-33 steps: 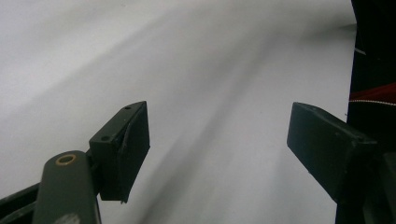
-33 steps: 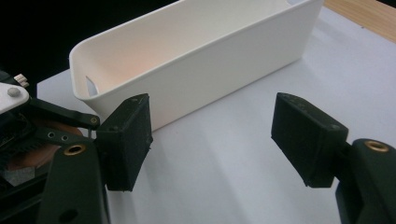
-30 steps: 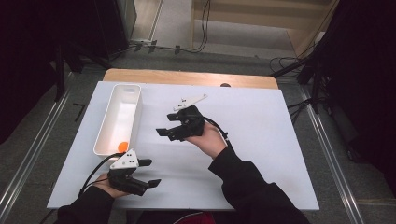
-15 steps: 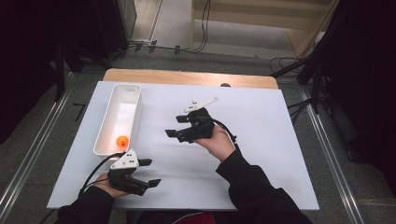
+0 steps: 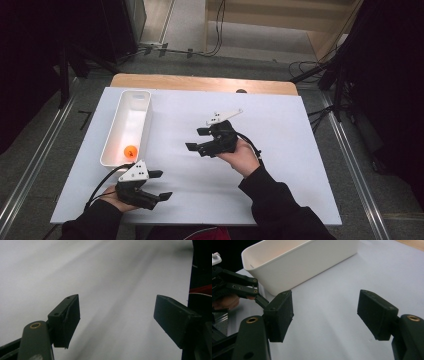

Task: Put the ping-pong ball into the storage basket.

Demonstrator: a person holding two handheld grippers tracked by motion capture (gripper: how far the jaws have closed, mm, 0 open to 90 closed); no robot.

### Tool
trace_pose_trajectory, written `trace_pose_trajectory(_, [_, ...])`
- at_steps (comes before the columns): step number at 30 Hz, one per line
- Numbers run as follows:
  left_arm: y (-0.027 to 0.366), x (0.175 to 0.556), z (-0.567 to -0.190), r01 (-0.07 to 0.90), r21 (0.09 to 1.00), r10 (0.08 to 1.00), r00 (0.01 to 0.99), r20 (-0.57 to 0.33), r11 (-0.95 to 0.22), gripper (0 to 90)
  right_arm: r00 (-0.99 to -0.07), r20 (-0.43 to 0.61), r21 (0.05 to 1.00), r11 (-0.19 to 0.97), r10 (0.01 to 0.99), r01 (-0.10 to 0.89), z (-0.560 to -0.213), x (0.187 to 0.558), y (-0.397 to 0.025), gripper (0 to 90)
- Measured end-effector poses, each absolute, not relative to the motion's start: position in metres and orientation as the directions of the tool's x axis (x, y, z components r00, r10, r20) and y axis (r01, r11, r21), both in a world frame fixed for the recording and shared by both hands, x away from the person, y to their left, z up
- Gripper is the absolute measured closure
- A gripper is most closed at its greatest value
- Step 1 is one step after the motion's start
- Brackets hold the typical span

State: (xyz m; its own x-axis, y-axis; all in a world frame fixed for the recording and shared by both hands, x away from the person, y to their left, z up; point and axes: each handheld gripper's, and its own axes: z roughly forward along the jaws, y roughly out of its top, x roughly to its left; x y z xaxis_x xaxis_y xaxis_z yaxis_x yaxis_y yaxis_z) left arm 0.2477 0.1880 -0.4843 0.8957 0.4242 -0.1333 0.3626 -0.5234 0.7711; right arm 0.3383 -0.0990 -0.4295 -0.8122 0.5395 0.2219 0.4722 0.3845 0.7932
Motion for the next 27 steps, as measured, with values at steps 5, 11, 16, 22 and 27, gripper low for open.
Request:
trace_pose_trajectory(5, [0.188, 0.248, -0.484, 0.362, 0.769, 0.421, 0.897, -0.134, -0.527, 21.5, -0.805, 0.222, 0.795, 0.375, 0.551, 0.476, -0.43, 0.335, -0.109, 27.6])
trace_pose_trajectory(11, [0.188, 0.248, -0.484, 0.362, 0.768, 0.421, 0.897, -0.133, -0.528, 21.5, -0.806, 0.225, 0.795, 0.375, 0.547, 0.477, -0.432, 0.333, -0.116, 27.5])
trace_pose_trajectory(16, [0.188, 0.248, -0.484, 0.36, 0.771, 0.421, 0.897, -0.132, -0.526, 21.5, -0.801, 0.226, 0.789, 0.378, 0.554, 0.484, -0.436, 0.33, -0.124, 27.5])
trace_pose_trajectory(22, [0.188, 0.248, -0.484, 0.359, 0.769, 0.42, 0.898, -0.13, -0.53, 21.5, -0.796, 0.225, 0.794, 0.369, 0.562, 0.484, -0.439, 0.327, -0.134, 27.5])
trace_pose_trajectory(27, [0.188, 0.248, -0.484, 0.359, 0.768, 0.421, 0.898, -0.128, -0.53, 21.5, -0.791, 0.222, 0.793, 0.367, 0.569, 0.487, -0.441, 0.324, -0.141, 27.5])
